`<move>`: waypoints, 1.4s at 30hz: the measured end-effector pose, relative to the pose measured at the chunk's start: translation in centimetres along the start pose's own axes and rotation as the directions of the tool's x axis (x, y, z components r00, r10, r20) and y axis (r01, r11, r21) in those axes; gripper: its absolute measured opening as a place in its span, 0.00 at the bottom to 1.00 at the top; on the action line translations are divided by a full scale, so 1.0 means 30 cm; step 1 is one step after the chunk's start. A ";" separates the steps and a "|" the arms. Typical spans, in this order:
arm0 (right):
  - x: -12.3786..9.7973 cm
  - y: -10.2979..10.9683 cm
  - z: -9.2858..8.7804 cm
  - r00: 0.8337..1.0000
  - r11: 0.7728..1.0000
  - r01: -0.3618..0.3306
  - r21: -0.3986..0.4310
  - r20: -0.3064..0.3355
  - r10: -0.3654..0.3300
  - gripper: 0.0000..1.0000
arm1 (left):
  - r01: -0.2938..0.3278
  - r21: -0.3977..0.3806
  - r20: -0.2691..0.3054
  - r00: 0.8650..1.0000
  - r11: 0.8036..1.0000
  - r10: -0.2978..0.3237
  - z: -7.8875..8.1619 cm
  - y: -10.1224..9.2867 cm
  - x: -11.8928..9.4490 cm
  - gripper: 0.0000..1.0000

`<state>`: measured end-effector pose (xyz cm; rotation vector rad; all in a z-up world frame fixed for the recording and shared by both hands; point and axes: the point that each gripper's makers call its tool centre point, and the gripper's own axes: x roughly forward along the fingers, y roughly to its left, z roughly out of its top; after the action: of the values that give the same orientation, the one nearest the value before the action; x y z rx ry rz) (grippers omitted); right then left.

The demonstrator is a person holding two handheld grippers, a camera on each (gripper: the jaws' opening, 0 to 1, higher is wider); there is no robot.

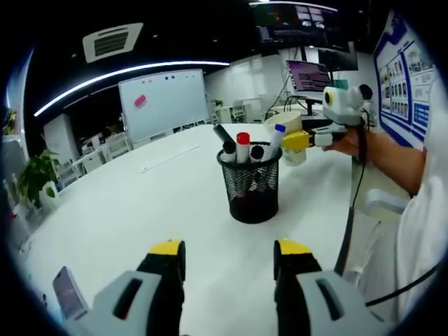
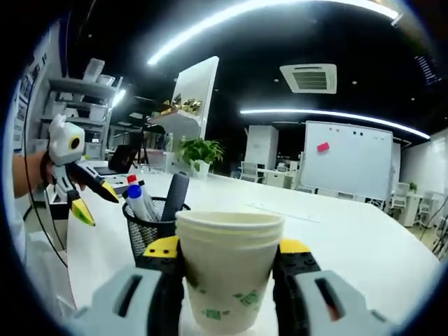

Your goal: Place the scattered laser pointers and whiteboard markers into the pen holder and stack the scattered paper cups together

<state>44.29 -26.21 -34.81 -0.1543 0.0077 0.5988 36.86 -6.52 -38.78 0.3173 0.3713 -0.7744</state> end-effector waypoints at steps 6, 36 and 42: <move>0.008 0.005 -0.010 1.000 1.000 -0.008 0.018 -0.006 0.008 0.50 | -0.004 -0.001 0.007 1.000 1.000 0.004 0.007 0.006 -0.001 0.51; 0.030 0.052 -0.082 0.998 0.999 -0.026 0.046 -0.050 0.028 0.50 | -0.011 0.001 0.013 1.000 1.000 0.011 0.006 0.015 -0.014 0.51; 0.036 0.050 -0.092 0.998 0.998 -0.028 0.063 -0.049 0.031 0.50 | -0.008 0.005 0.034 0.999 1.000 0.008 0.026 0.008 -0.016 0.51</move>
<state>44.44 -24.79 -37.80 -0.1086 0.0768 0.6231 36.87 -6.39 -37.83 0.3096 0.3359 -0.7724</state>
